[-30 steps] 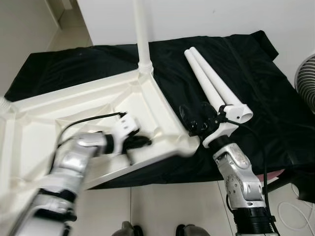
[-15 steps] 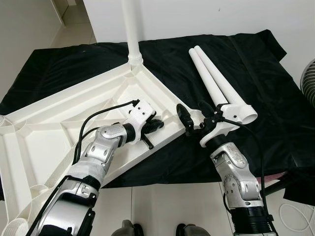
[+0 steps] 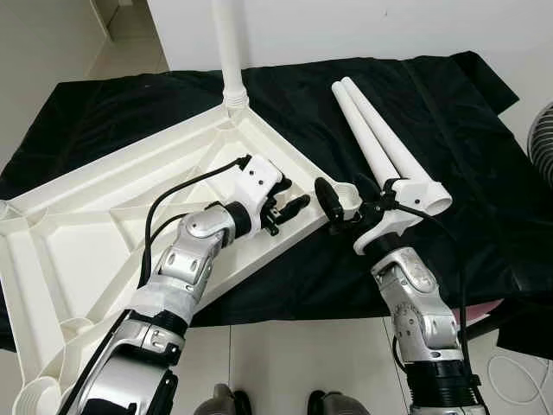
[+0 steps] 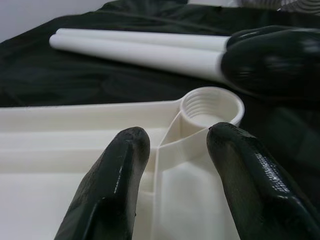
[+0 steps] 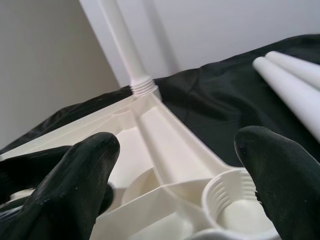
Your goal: Building children table
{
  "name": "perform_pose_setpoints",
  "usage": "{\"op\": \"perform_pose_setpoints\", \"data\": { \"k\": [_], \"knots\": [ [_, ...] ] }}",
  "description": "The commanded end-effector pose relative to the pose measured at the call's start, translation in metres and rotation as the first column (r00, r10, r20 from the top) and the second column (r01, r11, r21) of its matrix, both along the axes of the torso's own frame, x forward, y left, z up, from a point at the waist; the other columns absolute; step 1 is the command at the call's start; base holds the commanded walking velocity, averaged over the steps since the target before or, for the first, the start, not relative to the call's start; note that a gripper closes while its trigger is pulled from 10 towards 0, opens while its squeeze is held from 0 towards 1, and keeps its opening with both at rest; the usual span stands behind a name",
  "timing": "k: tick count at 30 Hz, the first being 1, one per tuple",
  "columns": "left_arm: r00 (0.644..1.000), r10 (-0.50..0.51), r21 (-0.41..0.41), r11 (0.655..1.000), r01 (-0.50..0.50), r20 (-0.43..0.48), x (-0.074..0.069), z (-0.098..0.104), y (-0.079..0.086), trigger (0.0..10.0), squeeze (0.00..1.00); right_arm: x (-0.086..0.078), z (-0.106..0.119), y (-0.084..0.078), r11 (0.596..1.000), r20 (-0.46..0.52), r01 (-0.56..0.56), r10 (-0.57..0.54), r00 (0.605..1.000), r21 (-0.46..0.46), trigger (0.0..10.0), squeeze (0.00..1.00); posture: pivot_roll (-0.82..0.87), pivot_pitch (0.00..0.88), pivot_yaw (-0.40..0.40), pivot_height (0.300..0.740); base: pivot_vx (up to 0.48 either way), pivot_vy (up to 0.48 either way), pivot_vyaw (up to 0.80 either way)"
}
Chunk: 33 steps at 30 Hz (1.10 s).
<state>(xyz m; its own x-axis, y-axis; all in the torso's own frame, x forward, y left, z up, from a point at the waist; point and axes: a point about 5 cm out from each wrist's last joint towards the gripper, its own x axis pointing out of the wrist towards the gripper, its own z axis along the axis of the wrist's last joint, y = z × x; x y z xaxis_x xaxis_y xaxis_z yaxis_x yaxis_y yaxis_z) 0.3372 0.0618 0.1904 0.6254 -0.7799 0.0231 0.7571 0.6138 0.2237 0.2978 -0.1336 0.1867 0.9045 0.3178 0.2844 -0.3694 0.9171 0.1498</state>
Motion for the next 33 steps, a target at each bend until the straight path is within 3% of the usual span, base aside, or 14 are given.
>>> {"op": "perform_pose_setpoints", "data": {
  "k": [1, 3, 11, 15, 22, 24, 33],
  "knots": [
    [1.0, 0.018, -0.02, 1.0, -0.018, -0.004, -0.004, 0.004, 0.003, 10.0, 0.0, 0.008, 0.002, -0.004, 0.997, -0.016, 0.076, -0.076, 0.997, -0.025, 10.0, 0.0, -0.12, 0.146, 0.084, 0.74, 0.0, 0.0, 0.0],
    [0.998, 0.054, -0.049, 0.997, -0.054, 0.013, -0.007, 0.01, 0.003, 10.0, 0.0, 0.021, 0.004, -0.019, 0.974, -0.043, 0.215, -0.219, 0.975, -0.074, 10.0, 0.0, -0.12, 0.144, 0.082, 0.74, 0.0, 0.0, 0.0],
    [0.983, 0.183, -0.172, 0.967, -0.186, -0.034, -0.008, 0.016, 0.002, 10.0, 0.0, 0.04, 0.01, -0.046, 0.919, -0.046, 0.369, -0.378, 0.925, -0.139, 10.0, 0.0, -0.12, 0.132, 0.072, 0.74, 0.0, 0.0, 0.0],
    [0.975, 0.212, -0.157, 0.963, -0.219, -0.063, -0.01, 0.015, 0.0, 10.0, 0.0, 0.047, 0.013, -0.054, 0.899, -0.08, 0.416, -0.428, 0.9, -0.137, 10.0, 0.0, -0.11, 0.129, 0.06, 0.74, 0.0, 0.0, 0.0],
    [0.971, 0.224, -0.138, 0.963, -0.233, -0.079, -0.016, 0.016, -0.003, 10.0, 0.0, 0.053, 0.019, -0.055, 0.908, -0.104, 0.384, -0.404, 0.909, -0.167, 10.0, 0.0, -0.12, 0.117, 0.054, 0.74, 0.0, 0.0, 0.0],
    [0.967, 0.246, -0.141, 0.957, -0.253, -0.063, -0.015, 0.021, -0.002, 10.0, 0.0, 0.054, 0.02, -0.061, 0.898, -0.111, 0.386, -0.415, 0.903, -0.212, 10.0, 0.0, -0.12, 0.112, 0.051, 0.74, 0.0, 0.0, 0.0],
    [0.961, 0.269, -0.152, 0.949, -0.275, -0.061, -0.014, 0.023, 0.0, 10.0, 0.0, 0.057, 0.02, -0.073, 0.887, -0.144, 0.417, -0.448, 0.883, -0.198, 10.0, 0.0, -0.11, 0.123, 0.046, 0.74, 0.0, 0.0, 0.0]
  ]
}}
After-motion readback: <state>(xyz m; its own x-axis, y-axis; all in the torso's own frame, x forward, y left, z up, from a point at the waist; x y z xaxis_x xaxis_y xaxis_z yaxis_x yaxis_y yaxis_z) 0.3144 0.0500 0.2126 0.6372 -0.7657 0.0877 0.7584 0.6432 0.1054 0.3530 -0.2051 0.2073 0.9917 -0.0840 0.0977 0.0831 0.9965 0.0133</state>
